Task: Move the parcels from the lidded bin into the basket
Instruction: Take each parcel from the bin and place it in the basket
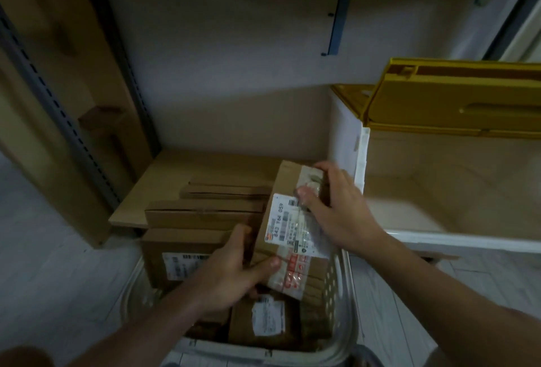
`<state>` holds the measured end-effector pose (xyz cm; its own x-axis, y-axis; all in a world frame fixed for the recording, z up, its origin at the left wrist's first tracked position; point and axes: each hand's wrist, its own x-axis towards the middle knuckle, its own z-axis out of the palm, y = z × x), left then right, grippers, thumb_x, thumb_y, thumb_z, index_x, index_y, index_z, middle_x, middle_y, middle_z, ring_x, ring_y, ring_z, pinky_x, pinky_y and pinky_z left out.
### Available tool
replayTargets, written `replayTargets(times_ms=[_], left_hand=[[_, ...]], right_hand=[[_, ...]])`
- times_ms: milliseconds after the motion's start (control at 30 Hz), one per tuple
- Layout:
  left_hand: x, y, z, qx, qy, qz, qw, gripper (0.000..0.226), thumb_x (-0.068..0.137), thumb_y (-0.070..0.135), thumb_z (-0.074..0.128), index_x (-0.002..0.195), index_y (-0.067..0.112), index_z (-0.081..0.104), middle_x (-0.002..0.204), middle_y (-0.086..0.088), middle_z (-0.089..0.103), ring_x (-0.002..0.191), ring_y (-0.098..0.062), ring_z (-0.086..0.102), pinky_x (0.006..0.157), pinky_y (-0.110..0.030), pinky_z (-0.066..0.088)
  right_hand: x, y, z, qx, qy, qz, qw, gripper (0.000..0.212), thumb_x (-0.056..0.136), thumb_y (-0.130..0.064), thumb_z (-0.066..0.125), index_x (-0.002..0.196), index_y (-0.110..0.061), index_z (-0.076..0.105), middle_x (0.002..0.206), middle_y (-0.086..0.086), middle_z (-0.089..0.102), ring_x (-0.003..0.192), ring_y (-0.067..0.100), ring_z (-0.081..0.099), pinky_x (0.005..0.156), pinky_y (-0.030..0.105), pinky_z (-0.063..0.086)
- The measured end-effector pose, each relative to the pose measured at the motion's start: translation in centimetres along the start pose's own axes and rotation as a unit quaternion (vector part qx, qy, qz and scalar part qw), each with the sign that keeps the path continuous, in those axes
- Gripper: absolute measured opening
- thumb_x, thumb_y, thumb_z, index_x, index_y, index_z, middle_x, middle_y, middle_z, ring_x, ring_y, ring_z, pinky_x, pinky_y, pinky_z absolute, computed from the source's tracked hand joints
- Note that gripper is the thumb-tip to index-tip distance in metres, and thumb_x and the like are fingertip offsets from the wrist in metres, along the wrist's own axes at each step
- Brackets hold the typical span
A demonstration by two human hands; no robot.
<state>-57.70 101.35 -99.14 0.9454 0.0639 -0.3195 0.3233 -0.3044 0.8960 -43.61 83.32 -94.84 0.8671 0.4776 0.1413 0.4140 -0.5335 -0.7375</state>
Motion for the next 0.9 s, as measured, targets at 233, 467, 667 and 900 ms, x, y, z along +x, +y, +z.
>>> replayTargets(times_ms=[233,467,667,900], left_hand=[[1.4,-1.3,3.7,-0.025,0.015,-0.040,0.999,0.059,0.092,0.038,0.070,0.134,0.046,0.029,0.113,0.012,0.070,0.090,-0.006,0.074,0.077,-0.029,0.062],[2.7,-3.4,4.8,0.012,-0.020,0.006,1.000,0.129,0.070,0.021,0.092,0.155,0.048,-0.002,0.129,0.029,0.059,0.123,0.008,0.055,0.106,-0.028,0.050],[3.2,-4.3,6.1,0.088,-0.049,-0.002,0.995,0.121,0.086,0.024,0.080,0.157,0.042,-0.017,0.147,0.018,0.052,0.131,0.000,0.052,0.111,-0.027,0.044],[4.4,-6.0,6.3,0.133,-0.056,-0.009,0.989,0.116,0.090,0.027,0.076,0.157,0.040,-0.017,0.151,0.011,0.051,0.135,-0.005,0.050,0.115,-0.034,0.043]], right_hand=[[0.4,0.1,1.6,-0.073,-0.052,0.058,0.994,0.055,0.101,-0.040,0.057,0.149,-0.029,0.033,0.143,0.008,0.037,0.127,0.027,0.047,0.107,0.039,0.043],[0.8,-0.6,2.4,-0.150,-0.064,0.095,0.982,0.051,0.105,-0.034,0.051,0.150,-0.022,0.032,0.146,0.013,0.032,0.134,0.035,0.042,0.110,0.044,0.041],[1.6,1.2,3.8,-0.202,-0.175,0.154,0.951,0.053,0.097,-0.017,0.062,0.143,-0.015,0.036,0.149,0.017,0.031,0.134,0.039,0.045,0.107,0.043,0.044],[2.6,3.8,5.2,-0.235,-0.214,0.158,0.935,0.048,0.095,-0.016,0.062,0.140,-0.013,0.044,0.137,0.015,0.047,0.122,0.033,0.054,0.099,0.038,0.049]])
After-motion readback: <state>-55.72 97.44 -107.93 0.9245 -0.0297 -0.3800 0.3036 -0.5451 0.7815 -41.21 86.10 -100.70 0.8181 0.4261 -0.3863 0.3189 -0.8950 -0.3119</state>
